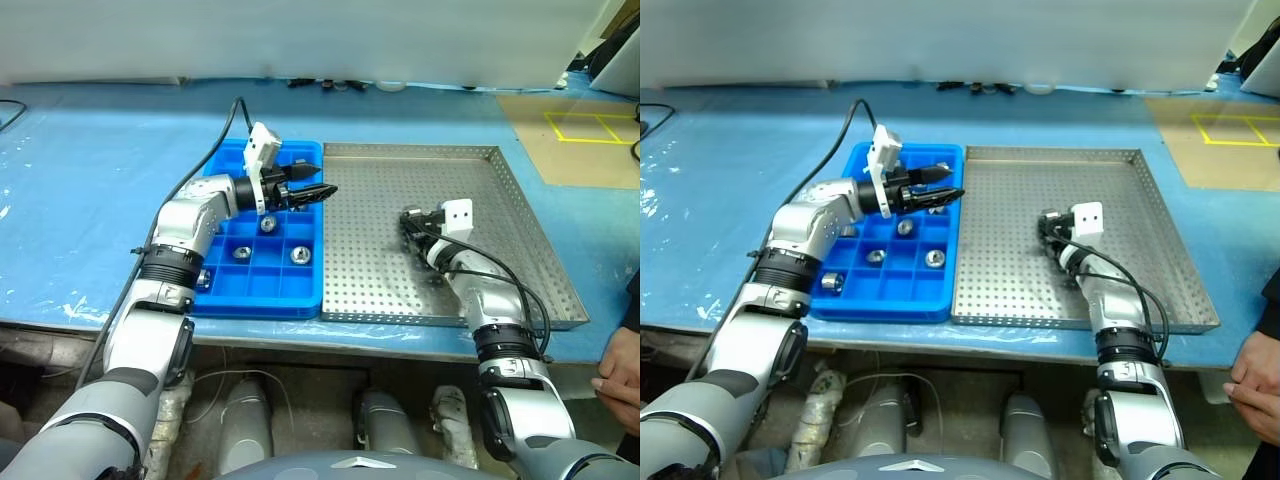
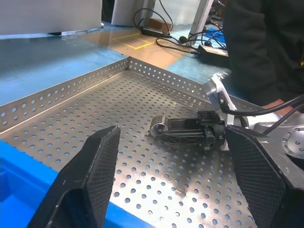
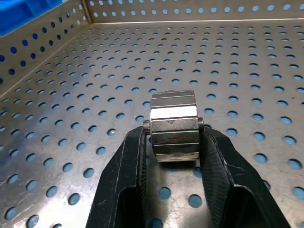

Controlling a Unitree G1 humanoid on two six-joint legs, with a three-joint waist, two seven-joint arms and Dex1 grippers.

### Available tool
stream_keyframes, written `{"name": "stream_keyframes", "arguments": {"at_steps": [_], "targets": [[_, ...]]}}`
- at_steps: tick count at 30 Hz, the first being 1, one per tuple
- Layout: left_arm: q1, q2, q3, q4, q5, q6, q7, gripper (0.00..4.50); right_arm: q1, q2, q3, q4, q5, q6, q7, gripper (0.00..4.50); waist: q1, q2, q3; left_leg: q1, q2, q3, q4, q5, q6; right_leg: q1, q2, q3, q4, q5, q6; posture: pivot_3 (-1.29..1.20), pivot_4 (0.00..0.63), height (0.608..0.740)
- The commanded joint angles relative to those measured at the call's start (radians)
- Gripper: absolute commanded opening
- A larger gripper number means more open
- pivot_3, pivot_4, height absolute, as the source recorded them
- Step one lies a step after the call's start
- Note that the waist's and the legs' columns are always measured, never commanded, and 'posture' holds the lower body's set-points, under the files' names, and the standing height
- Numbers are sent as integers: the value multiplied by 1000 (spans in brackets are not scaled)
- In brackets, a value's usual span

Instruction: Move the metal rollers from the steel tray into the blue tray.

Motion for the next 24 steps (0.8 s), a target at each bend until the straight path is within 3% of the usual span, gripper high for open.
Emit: {"name": "stream_keyframes", "arguments": {"at_steps": [1,4,13,20,24], "targets": [[3,19,26,-25,-2,-16,-7,3710,-19,5,6,-51,6,1,-7,1188,0,0,0,0,0,0,0,0,0,0,0,0,0,0,0,-237,150,740],[9,39,39,-41,-9,-9,-3,3710,-27,1,19,-90,13,30,8,1188,0,0,0,0,0,0,0,0,0,0,0,0,0,0,0,-230,150,740],[115,198,114,-215,-57,85,-9,3710,-25,-38,216,-525,174,340,300,1188,4,1,1,0,2,0,-5,0,-1,-2,1,-1,-2,0,0,-136,150,740],[326,284,200,-472,-132,203,61,3710,-40,-99,338,-673,267,489,479,1188,40,1,1,0,1,0,-9,1,-3,-2,0,-3,-5,0,0,11,150,740],[478,320,260,-636,-184,274,115,3710,-74,-47,407,-650,279,517,511,1188,61,1,1,1,1,-1,-11,2,-5,-2,0,-3,-4,0,0,137,150,740]]}}
